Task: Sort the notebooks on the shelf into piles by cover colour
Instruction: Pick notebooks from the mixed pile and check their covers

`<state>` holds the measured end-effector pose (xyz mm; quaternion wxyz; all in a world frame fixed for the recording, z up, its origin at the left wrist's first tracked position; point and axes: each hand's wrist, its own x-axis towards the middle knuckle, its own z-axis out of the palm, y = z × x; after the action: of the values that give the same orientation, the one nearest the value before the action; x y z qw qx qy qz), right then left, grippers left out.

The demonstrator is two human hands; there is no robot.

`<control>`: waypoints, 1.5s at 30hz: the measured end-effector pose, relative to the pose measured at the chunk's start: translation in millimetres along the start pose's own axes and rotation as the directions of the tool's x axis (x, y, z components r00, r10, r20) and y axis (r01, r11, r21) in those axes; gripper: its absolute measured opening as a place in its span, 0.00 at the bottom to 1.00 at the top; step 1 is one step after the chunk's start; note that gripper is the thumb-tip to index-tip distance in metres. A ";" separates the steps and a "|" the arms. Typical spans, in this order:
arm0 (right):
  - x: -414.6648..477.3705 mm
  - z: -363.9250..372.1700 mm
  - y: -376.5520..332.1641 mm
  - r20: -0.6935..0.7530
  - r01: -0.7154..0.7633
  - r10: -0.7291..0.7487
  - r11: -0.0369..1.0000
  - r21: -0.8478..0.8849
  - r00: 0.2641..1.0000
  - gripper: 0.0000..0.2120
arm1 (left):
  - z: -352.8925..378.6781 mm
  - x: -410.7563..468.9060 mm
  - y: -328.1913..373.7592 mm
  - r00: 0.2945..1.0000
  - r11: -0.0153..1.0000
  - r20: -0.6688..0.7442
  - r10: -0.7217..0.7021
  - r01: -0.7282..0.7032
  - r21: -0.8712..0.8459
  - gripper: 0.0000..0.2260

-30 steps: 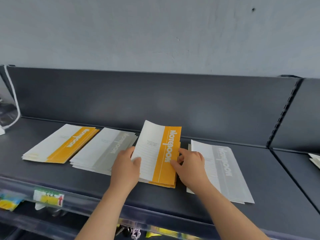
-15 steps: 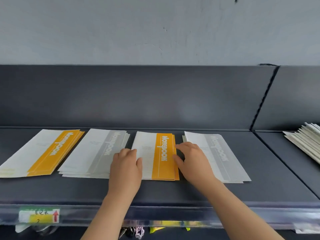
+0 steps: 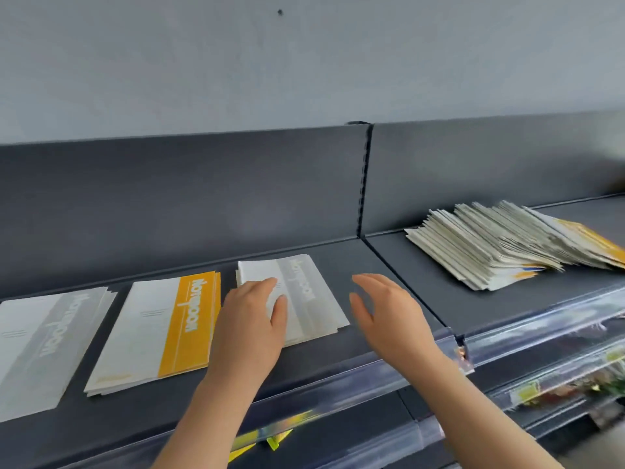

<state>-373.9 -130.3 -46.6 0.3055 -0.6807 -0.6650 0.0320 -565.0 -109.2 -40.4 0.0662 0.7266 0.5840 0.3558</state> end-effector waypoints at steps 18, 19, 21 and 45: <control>-11.6 -164.0 277.8 -0.115 -0.198 0.196 0.980 -0.013 0.974 0.16 | 180.7 14.5 254.5 0.986 0.954 0.086 0.142 -0.113 -0.277 0.12; -10.0 -168.6 289.2 -0.117 -0.217 0.214 0.976 -0.010 0.970 0.16 | 187.9 17.2 262.5 0.985 0.952 0.090 0.148 -0.117 -0.282 0.13; -5.2 -175.8 310.2 -0.119 -0.252 0.250 0.968 -0.004 0.961 0.16 | 200.8 25.0 276.0 0.983 0.950 0.097 0.158 -0.125 -0.287 0.14; 88.2 -215.3 507.4 0.069 -0.452 0.457 0.888 -0.083 0.887 0.13 | 349.5 129.2 411.6 0.937 0.954 0.245 0.250 -0.195 -0.228 0.16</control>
<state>182.5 -93.0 -72.5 0.2381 -0.8250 -0.5004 0.1105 -18.9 -9.1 -31.0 0.1773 0.8197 0.4442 0.3150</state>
